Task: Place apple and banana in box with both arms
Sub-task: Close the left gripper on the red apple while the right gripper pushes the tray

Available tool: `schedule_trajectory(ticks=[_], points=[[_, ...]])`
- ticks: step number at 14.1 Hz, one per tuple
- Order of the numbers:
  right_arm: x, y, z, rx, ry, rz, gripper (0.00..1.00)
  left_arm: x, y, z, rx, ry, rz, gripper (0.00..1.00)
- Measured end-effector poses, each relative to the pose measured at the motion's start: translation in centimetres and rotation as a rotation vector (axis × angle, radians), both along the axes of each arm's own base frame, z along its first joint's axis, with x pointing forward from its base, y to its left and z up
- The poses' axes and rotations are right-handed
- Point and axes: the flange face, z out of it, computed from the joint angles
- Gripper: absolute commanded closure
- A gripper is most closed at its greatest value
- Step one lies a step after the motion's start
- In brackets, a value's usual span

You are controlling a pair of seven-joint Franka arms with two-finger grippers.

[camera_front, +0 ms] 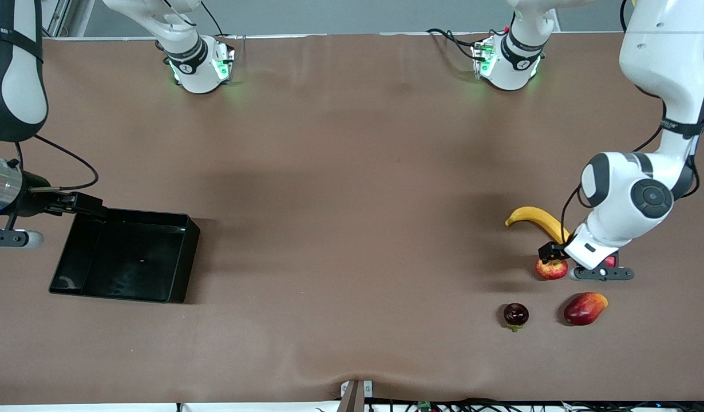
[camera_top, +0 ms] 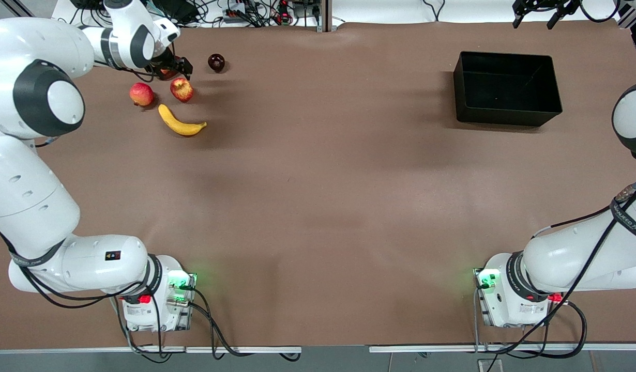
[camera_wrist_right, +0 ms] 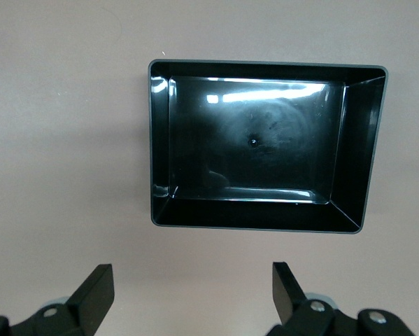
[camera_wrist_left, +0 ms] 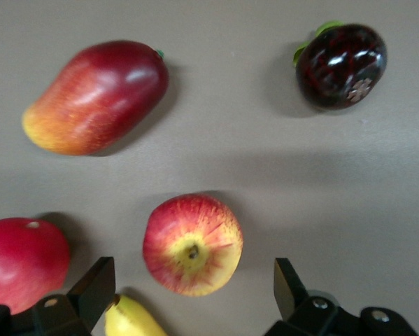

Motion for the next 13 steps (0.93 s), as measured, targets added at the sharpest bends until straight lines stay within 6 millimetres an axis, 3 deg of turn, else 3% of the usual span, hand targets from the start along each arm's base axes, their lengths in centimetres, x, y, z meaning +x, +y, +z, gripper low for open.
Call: schedule_trajectory(ticks=[6, 7, 9, 10, 13], points=[[0.3, -1.8, 0.4, -0.006, -0.038, -0.028, 0.00, 0.1, 1.0, -4.4, -0.011, 0.000, 0.002, 0.01], [0.5, -2.5, 0.5, -0.010, -0.055, -0.033, 0.00, 0.1, 1.2, -4.9, -0.012, 0.001, 0.003, 0.20], [0.7, -5.0, 0.5, -0.037, -0.099, -0.020, 0.00, 0.1, 1.3, -5.6, -0.013, 0.003, 0.002, 0.82], [0.8, -6.8, 0.0, -0.049, -0.121, -0.008, 0.00, 0.1, 1.3, -5.6, -0.013, 0.002, 0.001, 1.00], [0.5, -14.3, -4.6, -0.068, -0.162, 0.040, 0.00, 0.5, 0.9, -5.0, -0.015, -0.011, -0.004, 1.00]])
